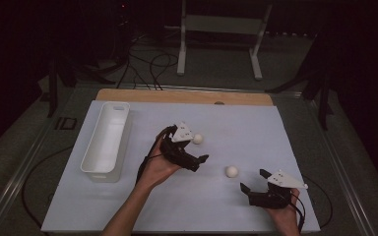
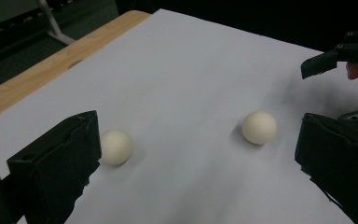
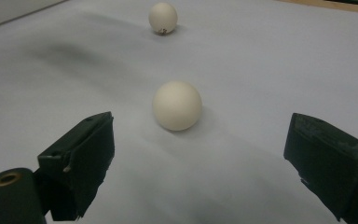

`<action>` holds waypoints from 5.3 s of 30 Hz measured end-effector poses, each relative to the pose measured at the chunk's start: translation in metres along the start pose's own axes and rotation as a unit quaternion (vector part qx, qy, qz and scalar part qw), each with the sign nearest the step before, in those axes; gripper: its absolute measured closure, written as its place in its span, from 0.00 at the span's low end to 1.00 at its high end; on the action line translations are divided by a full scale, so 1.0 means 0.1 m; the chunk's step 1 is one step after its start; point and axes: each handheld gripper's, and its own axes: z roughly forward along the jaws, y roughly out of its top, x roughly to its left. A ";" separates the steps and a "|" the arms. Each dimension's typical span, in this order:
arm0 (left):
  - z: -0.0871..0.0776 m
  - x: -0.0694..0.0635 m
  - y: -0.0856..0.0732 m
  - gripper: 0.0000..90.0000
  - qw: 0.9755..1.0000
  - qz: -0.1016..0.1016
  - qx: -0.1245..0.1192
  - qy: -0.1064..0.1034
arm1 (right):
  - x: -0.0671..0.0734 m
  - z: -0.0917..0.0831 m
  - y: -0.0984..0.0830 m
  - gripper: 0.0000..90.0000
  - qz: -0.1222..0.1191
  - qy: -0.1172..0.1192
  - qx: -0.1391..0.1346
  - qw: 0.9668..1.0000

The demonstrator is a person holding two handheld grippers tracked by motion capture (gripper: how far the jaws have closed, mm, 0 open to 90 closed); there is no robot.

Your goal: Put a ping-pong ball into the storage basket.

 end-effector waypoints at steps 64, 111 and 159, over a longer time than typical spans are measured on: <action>1.41 -0.38 0.17 0.04 0.977 0.053 0.186 -0.090 | -0.09 -0.03 -0.02 0.09 0.018 -0.036 0.005 0.999; 1.53 -0.51 0.08 0.56 0.964 0.075 0.231 -0.112 | -0.10 -0.05 -0.01 0.09 0.021 -0.040 0.003 0.999; 1.10 -0.37 0.31 0.57 0.980 0.062 0.175 -0.065 | -0.08 -0.04 0.00 0.09 0.014 -0.033 -0.024 0.999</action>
